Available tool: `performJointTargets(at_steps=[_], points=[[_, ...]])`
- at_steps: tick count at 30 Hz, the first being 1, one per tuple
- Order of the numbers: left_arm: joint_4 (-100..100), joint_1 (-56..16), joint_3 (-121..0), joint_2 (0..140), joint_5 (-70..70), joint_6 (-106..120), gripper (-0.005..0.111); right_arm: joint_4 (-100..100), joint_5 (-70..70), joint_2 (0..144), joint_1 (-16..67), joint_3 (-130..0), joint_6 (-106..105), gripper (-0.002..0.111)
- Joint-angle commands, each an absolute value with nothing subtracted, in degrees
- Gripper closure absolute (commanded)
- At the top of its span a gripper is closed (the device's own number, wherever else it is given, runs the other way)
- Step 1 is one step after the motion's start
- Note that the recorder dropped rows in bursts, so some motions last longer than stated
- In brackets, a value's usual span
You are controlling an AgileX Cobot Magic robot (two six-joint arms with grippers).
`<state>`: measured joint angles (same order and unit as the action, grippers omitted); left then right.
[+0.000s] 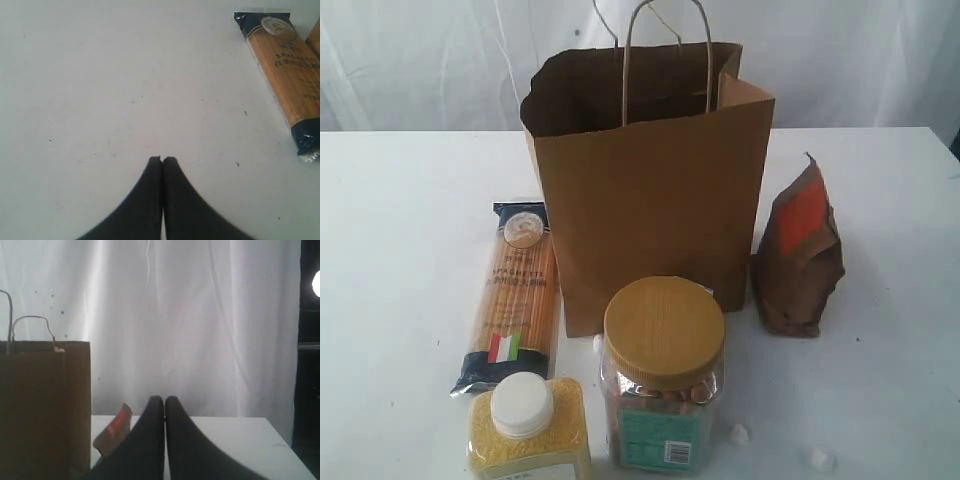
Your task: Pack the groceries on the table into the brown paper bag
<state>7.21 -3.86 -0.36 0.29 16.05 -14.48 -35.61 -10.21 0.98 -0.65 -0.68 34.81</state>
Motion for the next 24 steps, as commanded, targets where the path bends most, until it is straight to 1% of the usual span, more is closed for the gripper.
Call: performJointTargets(at_steps=[1,5,10,12,15,24], points=[[7.24,-4.12,0.0,0.0,15.86,-14.56,0.107,-37.36,-5.98,0.0,-0.6,0.0,33.15,0.108],[7.24,-4.12,0.0,0.0,16.03,-14.56,0.107,-28.93,-1.5,0.0,-0.6,0.0,31.29,0.108],[7.24,-4.12,0.0,0.0,16.03,-14.56,0.107,-0.44,9.0,0.0,-0.6,0.0,3.81,0.108],[7.24,-4.12,0.0,0.0,16.03,-14.56,0.107,-0.63,12.79,0.0,-0.6,0.0,0.0,0.108],[7.24,-4.12,0.0,0.0,16.03,-14.56,0.107,-1.31,18.62,0.0,-0.6,0.0,0.0,0.108],[7.24,-4.12,0.0,0.0,16.03,-14.56,0.107,-1.31,18.36,0.0,-0.6,0.0,0.0,0.108]])
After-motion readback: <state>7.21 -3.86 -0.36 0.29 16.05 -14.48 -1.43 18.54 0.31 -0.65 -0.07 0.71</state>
